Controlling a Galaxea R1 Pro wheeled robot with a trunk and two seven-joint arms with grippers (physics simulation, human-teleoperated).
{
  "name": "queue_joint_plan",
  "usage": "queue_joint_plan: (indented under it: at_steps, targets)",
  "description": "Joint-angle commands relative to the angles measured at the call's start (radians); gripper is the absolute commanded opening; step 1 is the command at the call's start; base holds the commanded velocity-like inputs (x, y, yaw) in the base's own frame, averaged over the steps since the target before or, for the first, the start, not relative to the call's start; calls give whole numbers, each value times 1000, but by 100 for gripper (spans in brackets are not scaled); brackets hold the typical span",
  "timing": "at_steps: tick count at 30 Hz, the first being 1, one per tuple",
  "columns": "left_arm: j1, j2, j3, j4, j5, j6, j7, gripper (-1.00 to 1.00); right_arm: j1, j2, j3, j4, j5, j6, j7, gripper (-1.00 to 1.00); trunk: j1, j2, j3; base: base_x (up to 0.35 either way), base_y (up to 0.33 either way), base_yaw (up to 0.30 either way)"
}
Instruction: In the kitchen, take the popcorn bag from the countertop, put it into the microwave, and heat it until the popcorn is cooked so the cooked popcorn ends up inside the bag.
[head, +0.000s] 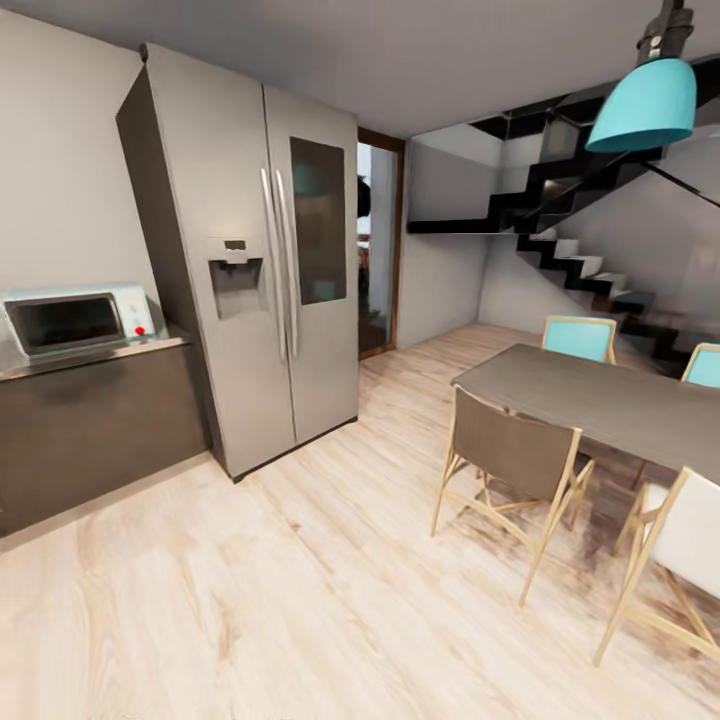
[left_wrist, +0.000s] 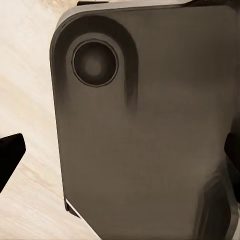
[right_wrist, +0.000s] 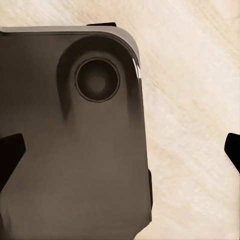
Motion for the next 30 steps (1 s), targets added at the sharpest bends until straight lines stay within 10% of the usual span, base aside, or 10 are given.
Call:
queue_joint_plan:
  at_steps: [1, 23, 30]
  targets:
    - [0, 0, 0, -1, 0, 0, 0, 100, -1, 0, -6, 3, -1, -8, -1, 100, 0, 0, -1, 0, 0, 266]
    - [0, -21, 0, 0, 0, 7, -1, 100, -1, 0, -5, 4, -1, -8, 0, 100, 0, 0, -1, 0, 0, 266]
    - [0, 10, 2, -2, 0, -1, 0, 100, -1, 0, -5, 4, -1, -8, 0, 100, 0, 0, -1, 0, 0, 266]
